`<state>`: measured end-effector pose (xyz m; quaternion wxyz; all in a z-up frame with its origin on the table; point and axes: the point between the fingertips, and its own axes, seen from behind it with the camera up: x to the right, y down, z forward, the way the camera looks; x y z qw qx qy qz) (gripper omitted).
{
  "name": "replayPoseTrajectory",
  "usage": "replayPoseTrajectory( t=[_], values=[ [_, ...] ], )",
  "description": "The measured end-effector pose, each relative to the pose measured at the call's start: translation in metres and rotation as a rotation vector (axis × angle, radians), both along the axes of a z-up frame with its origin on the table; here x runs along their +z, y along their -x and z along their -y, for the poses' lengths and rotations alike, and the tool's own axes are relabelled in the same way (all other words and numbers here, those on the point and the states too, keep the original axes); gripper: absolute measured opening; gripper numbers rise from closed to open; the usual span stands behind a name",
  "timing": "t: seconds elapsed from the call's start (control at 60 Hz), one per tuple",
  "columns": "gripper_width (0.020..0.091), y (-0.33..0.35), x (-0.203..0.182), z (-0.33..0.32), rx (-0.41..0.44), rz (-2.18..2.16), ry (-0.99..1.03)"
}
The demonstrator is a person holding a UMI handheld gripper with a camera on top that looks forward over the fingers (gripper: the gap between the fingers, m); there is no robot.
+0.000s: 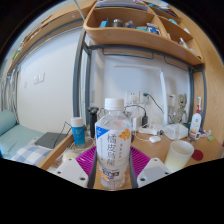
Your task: Pour water
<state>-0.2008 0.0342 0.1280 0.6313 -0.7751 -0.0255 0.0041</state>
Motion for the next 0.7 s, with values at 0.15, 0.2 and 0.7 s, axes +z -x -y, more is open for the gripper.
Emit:
replayPoseTrajectory(
  t=[0.15,0.2,0.7],
  values=[
    [0.0407,0.043,-0.044,0.023,-0.029,-0.032,-0.003],
    [0.0374,0.043,-0.044,0.022,-0.038,-0.039,0.011],
    [0.0371,-0.009,0.021,0.007,-0.103,-1.111,0.068]
  ],
)
